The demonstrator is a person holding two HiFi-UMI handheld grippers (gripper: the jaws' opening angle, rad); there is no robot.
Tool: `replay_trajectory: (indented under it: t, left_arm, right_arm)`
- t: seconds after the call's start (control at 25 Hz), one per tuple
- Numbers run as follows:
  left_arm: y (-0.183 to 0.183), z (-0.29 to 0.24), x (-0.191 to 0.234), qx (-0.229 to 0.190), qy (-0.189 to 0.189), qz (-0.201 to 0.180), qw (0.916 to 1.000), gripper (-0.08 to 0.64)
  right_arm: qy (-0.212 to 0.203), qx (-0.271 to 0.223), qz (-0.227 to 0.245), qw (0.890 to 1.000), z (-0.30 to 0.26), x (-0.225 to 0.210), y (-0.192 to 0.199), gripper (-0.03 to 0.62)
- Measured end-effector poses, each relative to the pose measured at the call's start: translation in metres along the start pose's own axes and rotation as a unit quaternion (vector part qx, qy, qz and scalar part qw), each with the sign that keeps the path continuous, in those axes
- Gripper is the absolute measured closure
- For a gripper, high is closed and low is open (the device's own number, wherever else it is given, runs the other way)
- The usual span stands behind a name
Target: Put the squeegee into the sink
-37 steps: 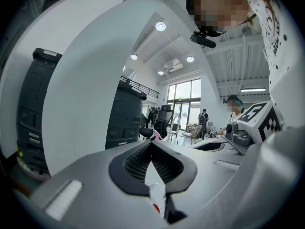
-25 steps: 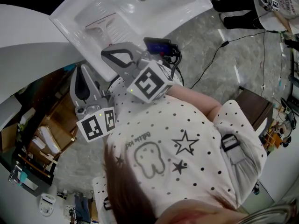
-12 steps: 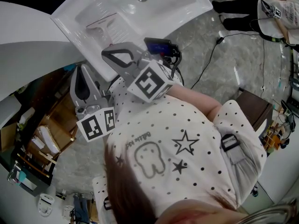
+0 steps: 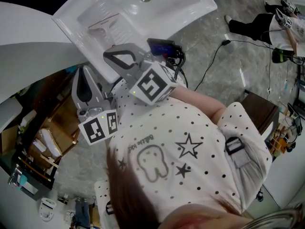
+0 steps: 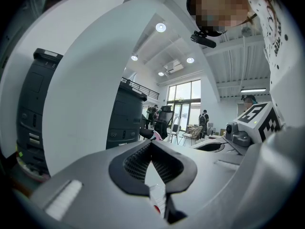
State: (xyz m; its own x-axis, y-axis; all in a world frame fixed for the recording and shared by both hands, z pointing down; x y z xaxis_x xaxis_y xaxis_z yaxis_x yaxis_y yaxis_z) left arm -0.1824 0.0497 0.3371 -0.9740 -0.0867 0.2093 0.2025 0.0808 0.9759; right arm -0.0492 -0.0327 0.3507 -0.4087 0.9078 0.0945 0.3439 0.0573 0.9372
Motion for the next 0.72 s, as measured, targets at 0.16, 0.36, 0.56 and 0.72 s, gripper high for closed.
replay_trajectory:
  t: [0.16, 0.36, 0.56, 0.72]
  left_arm:
    - [0.0002, 0.0003, 0.0000, 0.000, -0.001, 0.000, 1.0000, 0.575]
    - [0.0001, 0.0014, -0.0004, -0.001, -0.005, 0.001, 1.0000, 0.575]
    - [-0.0001, 0.0015, 0.0006, -0.001, -0.004, 0.000, 1.0000, 0.575]
    - [-0.0001, 0.0013, 0.0016, 0.001, -0.001, -0.004, 1.0000, 0.575]
  right_arm:
    - [-0.001, 0.000, 0.002, 1.000, 0.0000, 0.0006, -0.0002, 0.595]
    - [0.000, 0.001, 0.003, 1.000, 0.0006, -0.0003, -0.0002, 0.595]
    - [-0.002, 0.000, 0.002, 1.000, -0.0009, 0.0000, 0.0000, 0.594]
    - [-0.001, 0.001, -0.001, 1.000, -0.0022, 0.0006, 0.0005, 0.594]
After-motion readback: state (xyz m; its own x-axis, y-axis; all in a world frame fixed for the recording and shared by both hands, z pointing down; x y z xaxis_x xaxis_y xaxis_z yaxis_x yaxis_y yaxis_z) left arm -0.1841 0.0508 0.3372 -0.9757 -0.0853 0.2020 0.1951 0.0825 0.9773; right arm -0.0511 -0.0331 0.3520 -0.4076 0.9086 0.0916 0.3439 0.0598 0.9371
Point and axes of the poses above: the fingertips, and each gripper's own axes: z backward along the fingers, x to its left, y out of its underside, the point moved 10 cm from there along z, backward along the fingers, and after that the axes turned 7 degrees about y, right-handed, at the moved point
